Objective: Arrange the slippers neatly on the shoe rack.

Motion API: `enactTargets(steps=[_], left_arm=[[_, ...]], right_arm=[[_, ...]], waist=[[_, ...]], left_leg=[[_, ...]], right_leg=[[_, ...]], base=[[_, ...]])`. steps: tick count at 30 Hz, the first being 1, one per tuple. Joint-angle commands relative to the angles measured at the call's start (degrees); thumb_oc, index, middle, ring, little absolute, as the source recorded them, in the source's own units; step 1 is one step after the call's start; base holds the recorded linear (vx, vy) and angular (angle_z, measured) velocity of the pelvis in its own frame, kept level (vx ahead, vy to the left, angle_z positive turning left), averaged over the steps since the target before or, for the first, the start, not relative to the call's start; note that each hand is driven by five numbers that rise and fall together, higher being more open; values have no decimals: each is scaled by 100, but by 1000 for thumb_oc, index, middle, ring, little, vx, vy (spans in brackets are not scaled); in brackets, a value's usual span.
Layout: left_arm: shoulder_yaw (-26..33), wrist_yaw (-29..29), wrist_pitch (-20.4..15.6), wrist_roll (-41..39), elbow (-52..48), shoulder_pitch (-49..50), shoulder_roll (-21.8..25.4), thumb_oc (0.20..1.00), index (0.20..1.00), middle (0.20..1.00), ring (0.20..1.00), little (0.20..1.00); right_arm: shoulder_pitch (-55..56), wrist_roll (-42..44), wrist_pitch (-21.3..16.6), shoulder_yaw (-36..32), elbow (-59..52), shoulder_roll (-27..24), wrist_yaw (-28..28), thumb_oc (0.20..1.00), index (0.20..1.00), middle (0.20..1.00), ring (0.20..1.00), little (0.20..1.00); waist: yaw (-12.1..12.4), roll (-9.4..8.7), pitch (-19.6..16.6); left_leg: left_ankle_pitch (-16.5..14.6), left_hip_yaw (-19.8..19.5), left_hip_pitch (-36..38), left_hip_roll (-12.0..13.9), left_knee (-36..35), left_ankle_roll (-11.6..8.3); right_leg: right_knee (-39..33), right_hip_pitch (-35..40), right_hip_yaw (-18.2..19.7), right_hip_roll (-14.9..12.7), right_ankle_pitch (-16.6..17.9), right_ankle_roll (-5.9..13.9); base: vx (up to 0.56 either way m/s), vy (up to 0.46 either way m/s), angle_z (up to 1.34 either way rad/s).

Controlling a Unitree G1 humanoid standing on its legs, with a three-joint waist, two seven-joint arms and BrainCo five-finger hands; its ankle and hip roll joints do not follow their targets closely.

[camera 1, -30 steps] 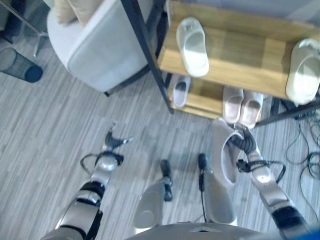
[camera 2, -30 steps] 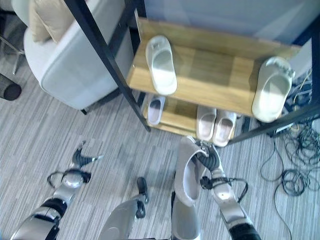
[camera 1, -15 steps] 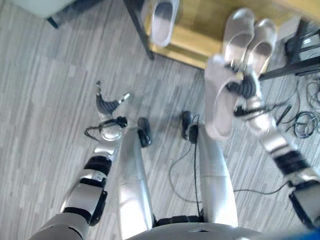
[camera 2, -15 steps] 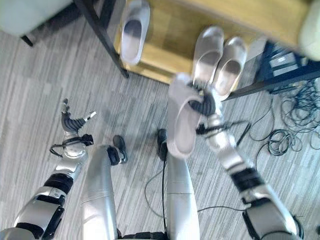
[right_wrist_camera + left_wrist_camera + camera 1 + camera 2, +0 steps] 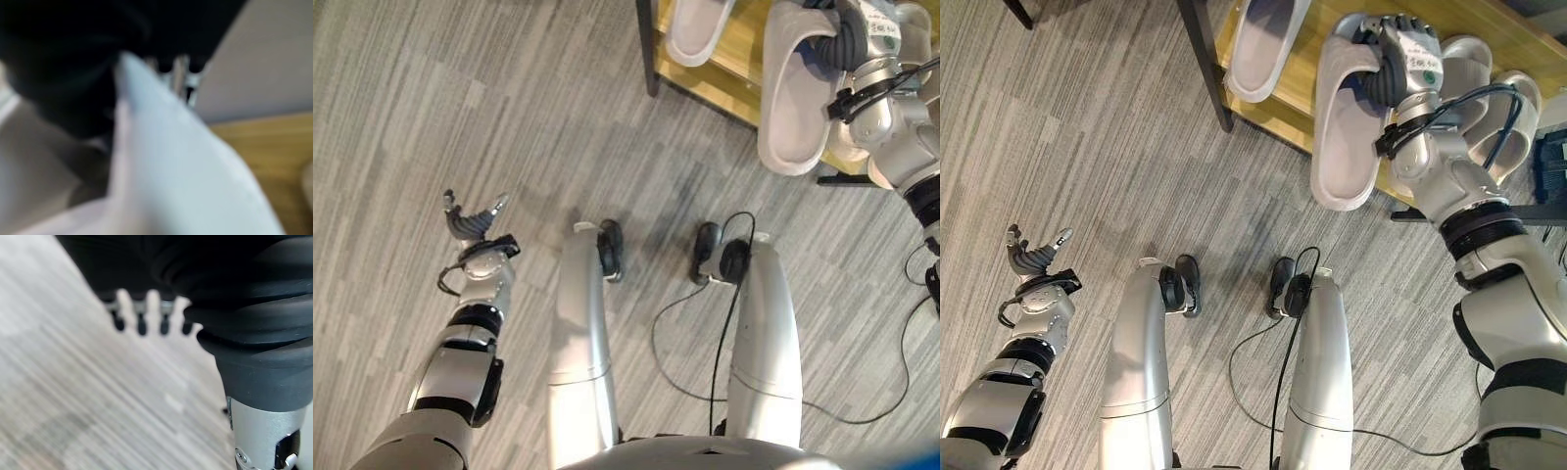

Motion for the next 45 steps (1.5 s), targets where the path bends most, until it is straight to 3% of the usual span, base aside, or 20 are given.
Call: enactTargets(steps=[1, 6, 14, 22, 29, 30, 31, 39, 45], left_arm=[[-41, -132, -244, -24, 381, 154, 243, 1000, 1000, 1000, 1000, 1000], [-57, -302, -320, -331, 512, 142, 334, 1000, 1000, 1000, 1000, 1000], [-248, -406, -318, -125, 462, 524, 230, 1000, 1000, 1000, 1000, 1000], [-567, -570, -347, 84, 202, 625, 217, 1000, 1000, 1000, 1000, 1000], [-719, -966, -349, -204, 261, 978, -41, 1000, 1000, 1000, 1000, 1000], [-690, -1013, -333, -217, 371, 1043, -79, 1000, 1000, 1000, 1000, 1000], [-698, -1025, -334, -206, 402, 1068, -110, 1000, 1000, 1000, 1000, 1000], [-835, -1080, -311, -82, 376, 1039, -123, 1000, 1000, 1000, 1000, 1000], [-925, -1065, -280, 136, 451, 1016, -99, 1000, 1000, 1000, 1000, 1000]], right_arm=[[-12, 439, -22, 97, 310, 5, -37, 200, 200, 200, 200, 200], [-606, 673, 44, 391, 1145, 134, -104, 200, 200, 200, 200, 200], [-970, 602, -53, 711, 1134, 33, -144, 200, 200, 200, 200, 200], [-1320, 1246, -199, 633, 1574, -7, -56, 200, 200, 200, 200, 200], [-1825, 2045, -330, 720, 2049, -44, 210, 200, 200, 200, 200, 200], [-1893, 2044, -325, 784, 2140, -67, 294, 667, 667, 667, 667, 667], [-1899, 2077, -325, 792, 2175, -73, 321, 1000, 1000, 1000, 1000, 1000], [-1971, 1773, -90, 946, 2928, 99, 455, 1000, 1000, 1000, 1000, 1000], [-1827, 2062, -169, 762, 2985, 177, 531, 1000, 1000, 1000, 1000, 1000]], waist=[[-63, 5, -346], [32, -69, -164], [111, -72, 157], [217, -77, 176], [372, -96, 133], [377, -94, 140], [378, -91, 140], [419, -40, 109], [413, 8, 88]], left_leg=[[-19, -497, 182, 56, -414, -108], [-108, -455, 177, 42, -223, -123], [-250, -367, 177, 25, 127, -93], [74, -400, 177, -105, -293, -191], [330, -407, 177, -227, -904, -215], [326, -380, 177, -248, -882, -201], [331, -374, 177, -257, -888, -200], [430, -339, 177, -320, -1069, -205], [571, -333, 177, -366, -1363, -218]], right_leg=[[-173, 613, 910, -233, -206, 701], [91, 560, 998, -325, -265, 678], [494, 459, 1125, -372, -307, 660], [348, 479, 1068, -482, -253, 604], [-227, 477, 998, -524, -44, 751], [-196, 479, 1004, -553, -65, 749], [-189, 479, 1005, -568, -65, 751], [-312, 502, 990, -622, -2, 752], [-499, 502, 981, -639, 43, 749]], base=[[49, -7, 3], [49, -7, 6], [29, 8, 2], [-24, -25, 11], [-5, 15, 7], [70, 13, 5], [63, 28, 12], [18, 22, 3], [-4, 4, 1]])
